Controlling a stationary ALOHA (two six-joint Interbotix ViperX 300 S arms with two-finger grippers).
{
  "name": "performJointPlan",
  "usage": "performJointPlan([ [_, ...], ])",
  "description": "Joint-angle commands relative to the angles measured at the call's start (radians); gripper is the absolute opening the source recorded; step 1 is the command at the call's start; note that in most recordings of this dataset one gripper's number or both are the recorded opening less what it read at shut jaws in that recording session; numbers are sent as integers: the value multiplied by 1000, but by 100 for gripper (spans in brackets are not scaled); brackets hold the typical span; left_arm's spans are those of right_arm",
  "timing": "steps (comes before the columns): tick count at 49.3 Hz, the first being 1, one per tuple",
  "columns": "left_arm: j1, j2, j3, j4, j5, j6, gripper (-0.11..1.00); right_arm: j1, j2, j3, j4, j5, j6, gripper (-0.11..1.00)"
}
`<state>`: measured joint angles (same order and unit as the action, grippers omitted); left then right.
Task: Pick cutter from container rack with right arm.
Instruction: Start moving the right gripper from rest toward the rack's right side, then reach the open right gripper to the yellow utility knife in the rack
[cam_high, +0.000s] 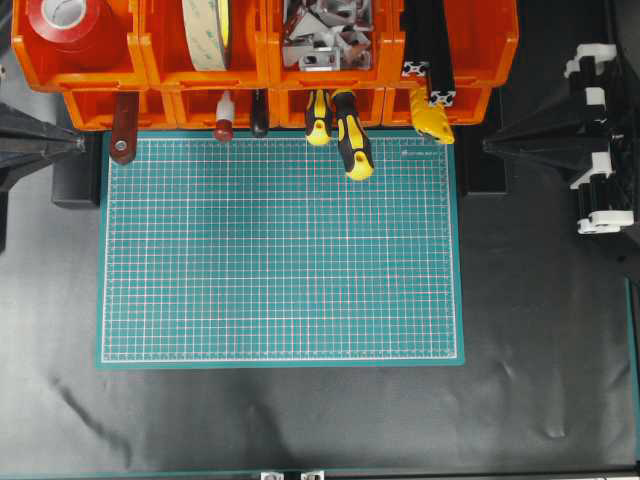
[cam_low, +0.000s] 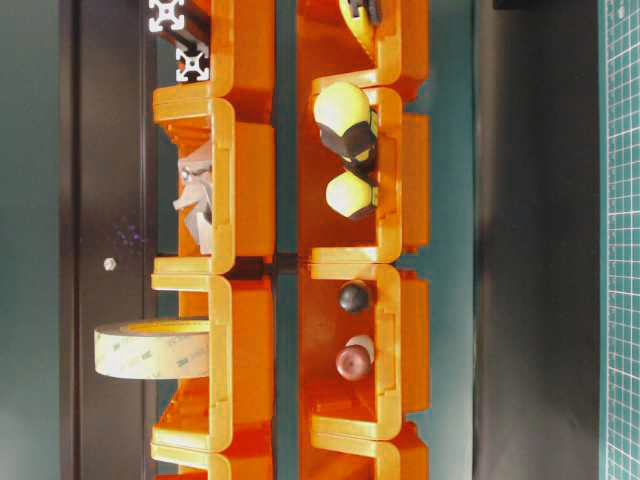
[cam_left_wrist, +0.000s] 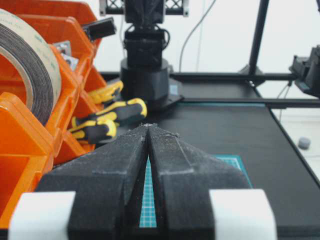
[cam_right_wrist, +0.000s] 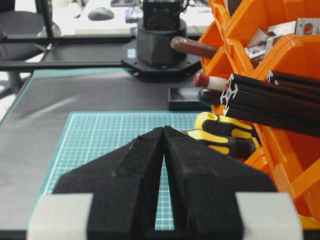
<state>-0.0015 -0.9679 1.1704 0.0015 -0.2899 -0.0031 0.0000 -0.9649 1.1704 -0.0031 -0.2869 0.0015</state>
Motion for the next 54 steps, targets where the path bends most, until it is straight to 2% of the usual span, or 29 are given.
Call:
performJointPlan([
  [1, 3, 23, -44, 31, 18, -15, 6, -6, 8, -20, 6, -11, 6, 2],
  [4, 6, 29, -71, 31, 54, -29, 5, -6, 9, -44, 8, 9, 11, 7],
  [7, 6, 34, -106, 31, 101, -40, 0, -6, 9, -81, 6, 69, 12, 0],
  [16, 2, 28, -170, 31, 190, -43, 0, 25, 17, -261, 2, 430, 9, -1],
  [24, -2, 11, -190, 31, 215, -44, 0, 92, 87, -417, -2, 672, 15, -1],
  [31, 0, 0, -196, 31, 229, -44, 0, 153, 187, -541, -46, 876, 15, -1],
  [36, 0, -2, -198, 31, 230, -46, 0, 195, 242, -601, -140, 1035, 20, -1],
  [43, 2, -3, -198, 31, 230, -46, 0, 276, 295, -623, -331, 1150, 61, -1],
  [49, -2, -6, -198, 31, 230, -48, 0, 357, 325, -614, -502, 1203, 198, -1],
  [54, 0, -14, -198, 31, 230, -46, 0, 451, 364, -609, -675, 1298, 321, -1],
])
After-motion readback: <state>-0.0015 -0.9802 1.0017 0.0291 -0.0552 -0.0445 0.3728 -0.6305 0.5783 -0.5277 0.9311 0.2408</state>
